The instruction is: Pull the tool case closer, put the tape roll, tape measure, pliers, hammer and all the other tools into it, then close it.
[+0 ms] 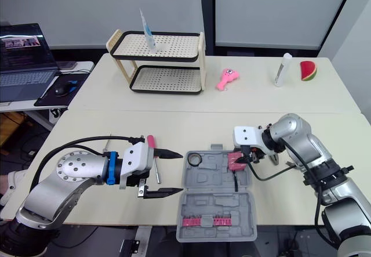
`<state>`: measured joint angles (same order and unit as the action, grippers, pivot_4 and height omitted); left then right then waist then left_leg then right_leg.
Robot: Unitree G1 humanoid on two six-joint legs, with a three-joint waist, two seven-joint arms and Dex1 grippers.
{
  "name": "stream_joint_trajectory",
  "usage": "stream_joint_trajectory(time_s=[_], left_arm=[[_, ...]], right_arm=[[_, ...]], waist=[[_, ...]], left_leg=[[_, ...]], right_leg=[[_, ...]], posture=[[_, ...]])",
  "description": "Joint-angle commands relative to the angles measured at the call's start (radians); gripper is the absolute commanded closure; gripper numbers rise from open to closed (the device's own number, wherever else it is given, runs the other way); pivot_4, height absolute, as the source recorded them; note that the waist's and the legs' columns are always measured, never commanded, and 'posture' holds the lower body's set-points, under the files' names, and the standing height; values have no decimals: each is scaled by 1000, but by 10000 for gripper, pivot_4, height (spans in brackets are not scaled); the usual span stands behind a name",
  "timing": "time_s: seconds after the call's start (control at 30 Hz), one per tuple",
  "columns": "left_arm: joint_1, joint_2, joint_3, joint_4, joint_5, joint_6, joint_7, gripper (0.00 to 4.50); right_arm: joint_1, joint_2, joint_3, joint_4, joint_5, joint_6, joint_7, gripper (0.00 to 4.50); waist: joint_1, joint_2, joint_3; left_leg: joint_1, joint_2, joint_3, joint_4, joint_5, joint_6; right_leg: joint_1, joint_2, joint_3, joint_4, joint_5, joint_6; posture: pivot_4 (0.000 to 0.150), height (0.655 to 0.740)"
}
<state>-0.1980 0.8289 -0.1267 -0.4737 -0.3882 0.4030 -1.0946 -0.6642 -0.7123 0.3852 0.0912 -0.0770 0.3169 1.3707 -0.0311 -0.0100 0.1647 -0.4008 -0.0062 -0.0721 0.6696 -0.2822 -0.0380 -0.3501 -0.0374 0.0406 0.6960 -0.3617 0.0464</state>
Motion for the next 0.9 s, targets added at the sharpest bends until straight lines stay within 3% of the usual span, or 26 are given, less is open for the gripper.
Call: stream_joint_trajectory(time_s=[0.03, 0.37, 0.9], left_arm=[[2, 1, 18, -11, -7, -21, -5, 0], [12, 4, 25, -8, -5, -28, -12, 0], [16, 12, 24, -1, -3, -34, -17, 0]], right_arm=[[14, 5, -42, 5, 24, -34, -39, 31725], [84, 38, -90, 134, 65, -192, -113, 31725], [90, 29, 3, 308, -54, -153, -141, 31725]], waist=[[0, 0, 0], [0, 0, 0], [4, -2, -1]], left_leg=[[0, 0, 0, 0, 0, 0], [0, 0, 0, 0, 0, 0], [1, 0, -1, 2, 0, 0]], right_leg=[[0, 0, 0, 0, 0, 0], [0, 0, 0, 0, 0, 0], [4, 0, -1, -1, 0, 0]], posture=[[1500, 7290], [1500, 7290], [1500, 7290]])
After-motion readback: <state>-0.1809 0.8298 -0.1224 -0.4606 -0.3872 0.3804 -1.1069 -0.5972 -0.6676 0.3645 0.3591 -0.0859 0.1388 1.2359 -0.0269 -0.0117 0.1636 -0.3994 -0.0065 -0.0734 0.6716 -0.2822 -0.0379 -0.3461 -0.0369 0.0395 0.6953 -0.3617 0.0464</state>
